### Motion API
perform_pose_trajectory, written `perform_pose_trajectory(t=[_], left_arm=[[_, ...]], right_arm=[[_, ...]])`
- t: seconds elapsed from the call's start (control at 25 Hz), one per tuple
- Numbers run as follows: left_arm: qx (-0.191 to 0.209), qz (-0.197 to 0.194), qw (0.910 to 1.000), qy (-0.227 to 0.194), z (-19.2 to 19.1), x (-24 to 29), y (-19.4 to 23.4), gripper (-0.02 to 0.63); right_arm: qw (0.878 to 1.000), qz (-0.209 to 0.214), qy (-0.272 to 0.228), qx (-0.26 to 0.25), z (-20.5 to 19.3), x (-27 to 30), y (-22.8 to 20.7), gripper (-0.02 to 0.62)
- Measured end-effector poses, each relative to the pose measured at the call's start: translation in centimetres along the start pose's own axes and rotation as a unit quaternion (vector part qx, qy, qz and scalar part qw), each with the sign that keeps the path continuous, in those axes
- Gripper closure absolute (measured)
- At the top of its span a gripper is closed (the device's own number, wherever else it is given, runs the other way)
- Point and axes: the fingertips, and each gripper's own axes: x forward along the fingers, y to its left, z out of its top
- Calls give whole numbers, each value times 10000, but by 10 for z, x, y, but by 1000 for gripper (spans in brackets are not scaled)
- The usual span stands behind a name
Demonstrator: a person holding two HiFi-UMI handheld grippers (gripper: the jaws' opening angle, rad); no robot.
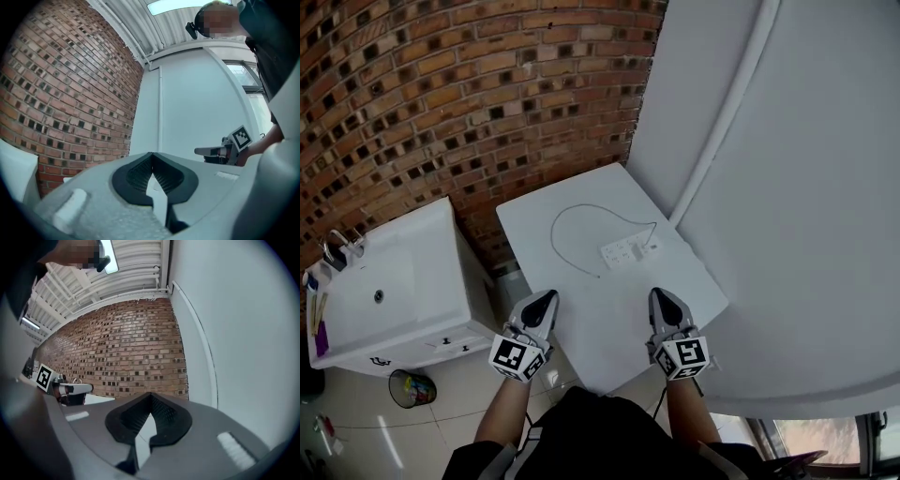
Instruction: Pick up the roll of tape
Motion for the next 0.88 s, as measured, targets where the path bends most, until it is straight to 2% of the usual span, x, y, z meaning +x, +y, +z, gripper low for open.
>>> perform_pose_trajectory(t=[0.08, 0.28, 0.48, 0.6, 0.72, 0.88], left_arm=[[75, 156, 9998, -77, 4, 11, 0, 604], [130, 192, 9997, 54, 0, 46, -11, 604], [22, 314, 9993, 189, -4, 64, -8, 604], [-46, 288, 9993, 241, -11, 76, -3, 604], [59, 327, 9991, 262, -11, 86, 5, 604], [27, 210, 9989, 411, -17, 102, 21, 604]], right_arm=[[10000, 59, 24, 40, -1, 7, -13, 591], [9998, 140, 66, 156, -3, 23, -50, 591], [9993, 167, 37, 334, -6, 34, -71, 591], [9991, 51, 34, 409, -10, 42, -84, 591], [9985, -246, -16, 484, -18, 55, -96, 591], [9981, -379, 106, 470, -25, 74, -91, 591]])
